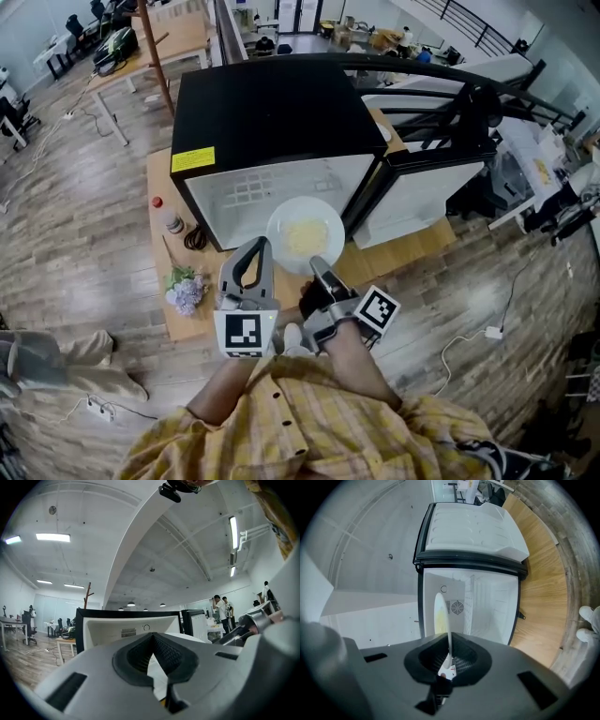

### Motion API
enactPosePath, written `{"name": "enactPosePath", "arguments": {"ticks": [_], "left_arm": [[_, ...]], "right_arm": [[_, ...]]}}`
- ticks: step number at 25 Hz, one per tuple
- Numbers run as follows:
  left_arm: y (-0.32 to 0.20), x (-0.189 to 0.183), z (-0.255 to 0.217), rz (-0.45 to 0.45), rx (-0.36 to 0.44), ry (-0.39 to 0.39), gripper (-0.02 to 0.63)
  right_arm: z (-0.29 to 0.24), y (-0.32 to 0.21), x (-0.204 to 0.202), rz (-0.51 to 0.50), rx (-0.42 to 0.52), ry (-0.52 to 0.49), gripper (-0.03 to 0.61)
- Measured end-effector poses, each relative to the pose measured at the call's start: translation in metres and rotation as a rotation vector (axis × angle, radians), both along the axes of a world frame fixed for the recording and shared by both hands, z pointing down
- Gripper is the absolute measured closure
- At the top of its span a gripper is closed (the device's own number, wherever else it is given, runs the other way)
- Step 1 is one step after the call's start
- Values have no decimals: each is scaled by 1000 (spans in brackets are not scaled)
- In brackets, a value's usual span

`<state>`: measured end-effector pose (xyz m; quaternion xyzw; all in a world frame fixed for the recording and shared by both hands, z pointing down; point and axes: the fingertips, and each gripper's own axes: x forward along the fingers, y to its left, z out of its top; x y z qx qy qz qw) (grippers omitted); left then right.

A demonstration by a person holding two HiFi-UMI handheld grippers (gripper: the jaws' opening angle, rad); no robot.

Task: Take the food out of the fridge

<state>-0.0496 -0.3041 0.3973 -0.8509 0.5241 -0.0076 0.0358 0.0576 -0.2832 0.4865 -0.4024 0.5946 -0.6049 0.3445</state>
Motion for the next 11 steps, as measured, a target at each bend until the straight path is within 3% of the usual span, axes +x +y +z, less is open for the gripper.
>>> {"name": "enactPosePath", "arguments": {"ticks": [11], "left_arm": [[-1, -2, -3, -16, 9, 2, 606]], "right_arm": [[-4, -5, -1, -14, 14, 8, 560]]}}
